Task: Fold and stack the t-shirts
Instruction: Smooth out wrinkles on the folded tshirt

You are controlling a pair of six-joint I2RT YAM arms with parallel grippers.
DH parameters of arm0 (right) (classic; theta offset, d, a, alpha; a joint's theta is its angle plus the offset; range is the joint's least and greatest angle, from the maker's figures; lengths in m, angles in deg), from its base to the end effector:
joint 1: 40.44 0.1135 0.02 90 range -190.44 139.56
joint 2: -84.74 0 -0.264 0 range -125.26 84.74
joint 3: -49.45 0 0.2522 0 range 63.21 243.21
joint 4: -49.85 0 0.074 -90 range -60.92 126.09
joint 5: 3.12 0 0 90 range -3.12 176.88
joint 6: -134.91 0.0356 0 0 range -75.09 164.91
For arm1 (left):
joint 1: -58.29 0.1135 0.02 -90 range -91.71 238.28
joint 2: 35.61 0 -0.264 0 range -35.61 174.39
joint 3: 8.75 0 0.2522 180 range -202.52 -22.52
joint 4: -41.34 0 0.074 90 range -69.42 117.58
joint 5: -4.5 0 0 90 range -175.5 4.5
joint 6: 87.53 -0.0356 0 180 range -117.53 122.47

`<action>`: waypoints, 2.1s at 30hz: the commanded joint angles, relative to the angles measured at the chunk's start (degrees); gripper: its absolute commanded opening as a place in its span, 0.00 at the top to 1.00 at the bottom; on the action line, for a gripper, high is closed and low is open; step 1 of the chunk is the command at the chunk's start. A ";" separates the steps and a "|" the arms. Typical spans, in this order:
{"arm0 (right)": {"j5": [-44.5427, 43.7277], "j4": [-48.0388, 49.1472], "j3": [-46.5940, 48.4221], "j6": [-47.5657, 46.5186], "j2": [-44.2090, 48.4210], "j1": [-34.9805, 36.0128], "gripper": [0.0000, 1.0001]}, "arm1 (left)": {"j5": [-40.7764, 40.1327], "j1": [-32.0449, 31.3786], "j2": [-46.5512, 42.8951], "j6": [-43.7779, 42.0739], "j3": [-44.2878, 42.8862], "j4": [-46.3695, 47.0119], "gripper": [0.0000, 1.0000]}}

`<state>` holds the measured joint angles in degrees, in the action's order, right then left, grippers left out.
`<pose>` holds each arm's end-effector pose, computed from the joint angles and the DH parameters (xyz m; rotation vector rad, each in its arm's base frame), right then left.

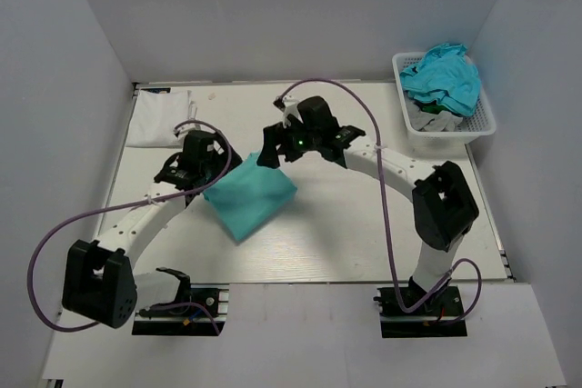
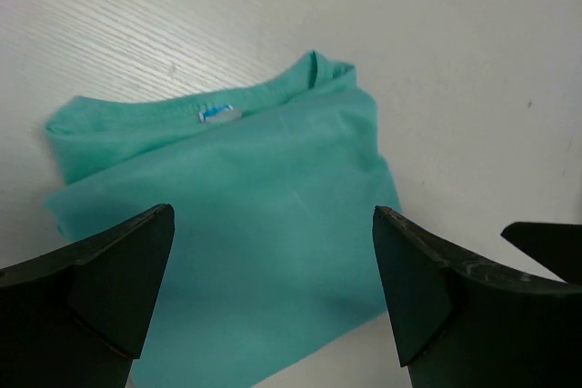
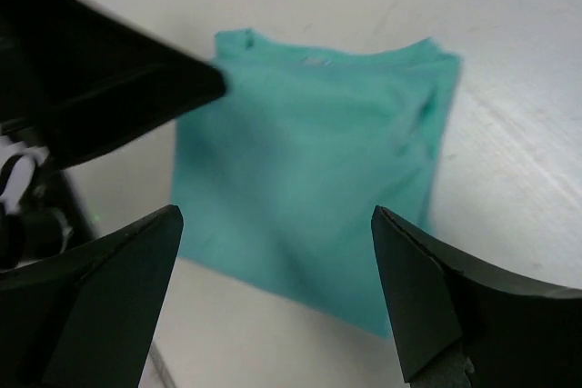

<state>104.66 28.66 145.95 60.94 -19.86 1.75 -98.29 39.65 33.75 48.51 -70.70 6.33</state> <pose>0.3115 0.2971 0.2807 -0.6897 2.0839 0.9215 0.2463 -0.0748 0.2547 -0.6573 2.2150 -0.3257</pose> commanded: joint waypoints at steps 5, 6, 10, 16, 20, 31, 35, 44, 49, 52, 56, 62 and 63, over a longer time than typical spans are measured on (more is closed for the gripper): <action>21.06 8.80 -9.52 -1.18 -2.78 2.28 0.10 | 12.27 0.96 8.23 -4.82 7.13 12.91 0.00; 21.50 8.65 -9.18 -1.53 -3.76 2.28 0.10 | 10.96 0.97 9.55 -4.82 7.14 12.91 0.00; 22.92 11.89 -8.47 -1.71 -9.30 1.58 0.10 | 5.78 1.49 15.62 -4.82 7.13 12.38 0.00; 20.11 19.10 -13.27 3.55 -15.46 -1.06 0.10 | 5.77 2.55 20.02 -4.29 8.46 12.38 0.00; 19.14 23.85 -18.66 4.97 -15.11 -2.99 0.10 | 5.77 3.08 20.64 -4.29 8.46 12.38 0.00; 10.79 10.77 -16.74 -2.67 1.30 -4.58 0.10 | 6.11 1.58 17.12 -11.14 -2.60 5.19 0.00; 14.64 12.33 -17.08 0.73 4.13 -4.14 0.10 | 7.69 1.58 13.44 -11.15 -5.42 1.14 0.00; 20.27 19.79 -7.86 9.97 -2.54 -4.58 0.10 | 21.82 -0.79 2.73 -10.62 4.04 2.44 0.00; 23.43 24.56 -0.24 15.07 -10.09 -4.58 0.10 | 32.74 -1.32 -5.55 -9.22 20.55 19.56 0.00; 26.51 26.66 4.43 18.32 -16.67 -4.66 0.10 | 34.68 -1.85 -5.55 -8.60 24.27 23.70 0.00; 27.39 26.23 10.85 19.04 -23.27 -4.31 0.10 | 34.43 -1.85 -2.49 -9.13 26.74 28.11 0.00; 23.54 24.57 14.55 21.15 -31.36 -5.37 0.10 | 30.38 -1.85 2.09 -11.58 26.12 23.02 0.00; 20.66 24.12 14.38 21.32 -31.89 -5.46 0.10 | 30.38 -1.85 2.09 -11.59 26.12 22.49 0.00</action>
<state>129.05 52.60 157.73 80.94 -50.57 -2.66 -66.03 38.01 34.41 38.83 -44.86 31.85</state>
